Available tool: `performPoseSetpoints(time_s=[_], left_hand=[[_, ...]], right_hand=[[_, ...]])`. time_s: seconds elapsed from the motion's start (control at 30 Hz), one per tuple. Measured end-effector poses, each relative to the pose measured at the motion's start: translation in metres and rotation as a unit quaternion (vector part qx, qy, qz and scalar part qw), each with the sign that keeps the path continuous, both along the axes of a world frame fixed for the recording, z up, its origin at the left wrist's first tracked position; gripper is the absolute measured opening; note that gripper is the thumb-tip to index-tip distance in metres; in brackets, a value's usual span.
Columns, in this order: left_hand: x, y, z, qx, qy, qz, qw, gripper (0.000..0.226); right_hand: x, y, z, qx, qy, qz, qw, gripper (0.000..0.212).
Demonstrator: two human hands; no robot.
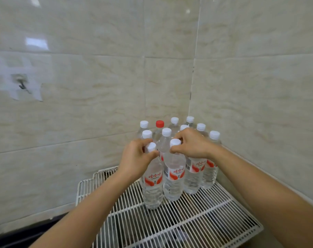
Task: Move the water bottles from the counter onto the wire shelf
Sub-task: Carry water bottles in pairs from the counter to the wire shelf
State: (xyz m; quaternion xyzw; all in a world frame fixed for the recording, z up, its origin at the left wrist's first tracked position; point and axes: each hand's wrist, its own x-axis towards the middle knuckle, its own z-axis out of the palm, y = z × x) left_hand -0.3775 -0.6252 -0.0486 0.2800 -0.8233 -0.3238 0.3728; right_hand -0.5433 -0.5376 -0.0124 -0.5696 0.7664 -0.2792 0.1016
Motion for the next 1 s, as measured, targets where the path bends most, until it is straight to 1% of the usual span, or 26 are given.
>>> performPoseSetpoints(time_s=[0.07,0.13,0.27,0.37,0.5,0.7,0.87,1.0], left_hand=[[-0.003,0.000,0.002,-0.008,-0.004,0.005,1.000,0.013],[-0.006,0.002,0.004,-0.020,-0.007,0.018,1.000,0.025],[-0.013,0.003,0.004,-0.030,-0.005,0.038,0.999,0.022],[-0.016,0.003,0.002,-0.032,-0.001,0.046,0.998,0.012],[-0.020,-0.001,-0.001,-0.040,-0.008,0.052,0.998,0.025],[-0.019,-0.005,-0.009,-0.043,-0.012,0.044,0.998,0.035],[-0.015,-0.006,-0.019,-0.039,-0.013,0.034,0.999,0.054],[-0.010,-0.004,-0.023,-0.037,-0.013,0.026,0.999,0.059]], right_hand=[[-0.004,-0.004,-0.003,0.000,-0.002,-0.008,1.000,0.030],[-0.008,-0.008,-0.005,-0.002,0.002,-0.018,1.000,0.031],[-0.014,-0.014,-0.007,-0.002,-0.007,-0.015,1.000,0.032],[-0.014,-0.015,-0.007,-0.005,-0.013,-0.010,1.000,0.037],[-0.015,-0.017,-0.008,0.004,-0.006,-0.006,1.000,0.038],[-0.012,-0.015,-0.006,0.022,0.027,-0.008,0.999,0.032],[-0.006,-0.007,-0.010,0.005,0.059,-0.032,0.998,0.034],[-0.002,-0.003,-0.012,0.006,0.115,-0.046,0.992,0.030]])
